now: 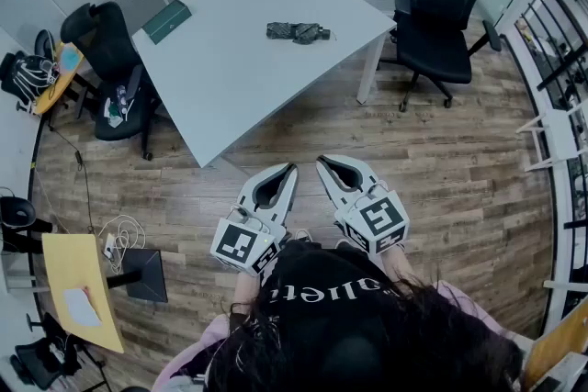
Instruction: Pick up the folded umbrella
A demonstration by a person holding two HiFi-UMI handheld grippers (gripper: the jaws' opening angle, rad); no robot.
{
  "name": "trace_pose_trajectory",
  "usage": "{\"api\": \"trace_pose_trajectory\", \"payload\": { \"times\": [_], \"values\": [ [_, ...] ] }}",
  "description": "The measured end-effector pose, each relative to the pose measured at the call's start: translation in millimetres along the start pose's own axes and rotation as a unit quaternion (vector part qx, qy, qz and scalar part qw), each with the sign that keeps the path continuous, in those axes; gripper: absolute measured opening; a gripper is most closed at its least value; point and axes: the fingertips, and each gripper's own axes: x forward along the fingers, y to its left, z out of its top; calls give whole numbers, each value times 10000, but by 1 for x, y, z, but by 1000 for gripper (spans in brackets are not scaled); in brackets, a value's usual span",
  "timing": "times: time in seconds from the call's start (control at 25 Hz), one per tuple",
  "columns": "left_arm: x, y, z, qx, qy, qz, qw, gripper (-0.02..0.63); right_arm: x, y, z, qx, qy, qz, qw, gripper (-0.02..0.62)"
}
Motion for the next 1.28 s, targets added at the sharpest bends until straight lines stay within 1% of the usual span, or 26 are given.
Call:
{"api": "trace_pose_trajectory", "payload": {
  "times": [0.16,0.44,0.72,1.0,1.12,1.28],
  "values": [
    [-5,11,0,-15,6,21,10000,25,9,4,0,-4,37,-10,10000,21],
    [-18,38,-1,-20,-4,-3,10000,25,34,16,0,181,-8,-62,9998,21],
    [-27,53,-12,-188,88,-197,9996,25,46,27,-16,229,199,-293,9991,23],
    [-15,56,-19,-324,105,-389,9987,25,48,15,-20,241,298,-473,9981,23],
    [-7,66,-21,-378,129,-366,9985,25,57,7,-20,257,375,-456,9979,23],
    [4,78,-19,-423,89,-255,9987,25,69,-4,-21,301,400,-329,9982,23]
  ]
}}
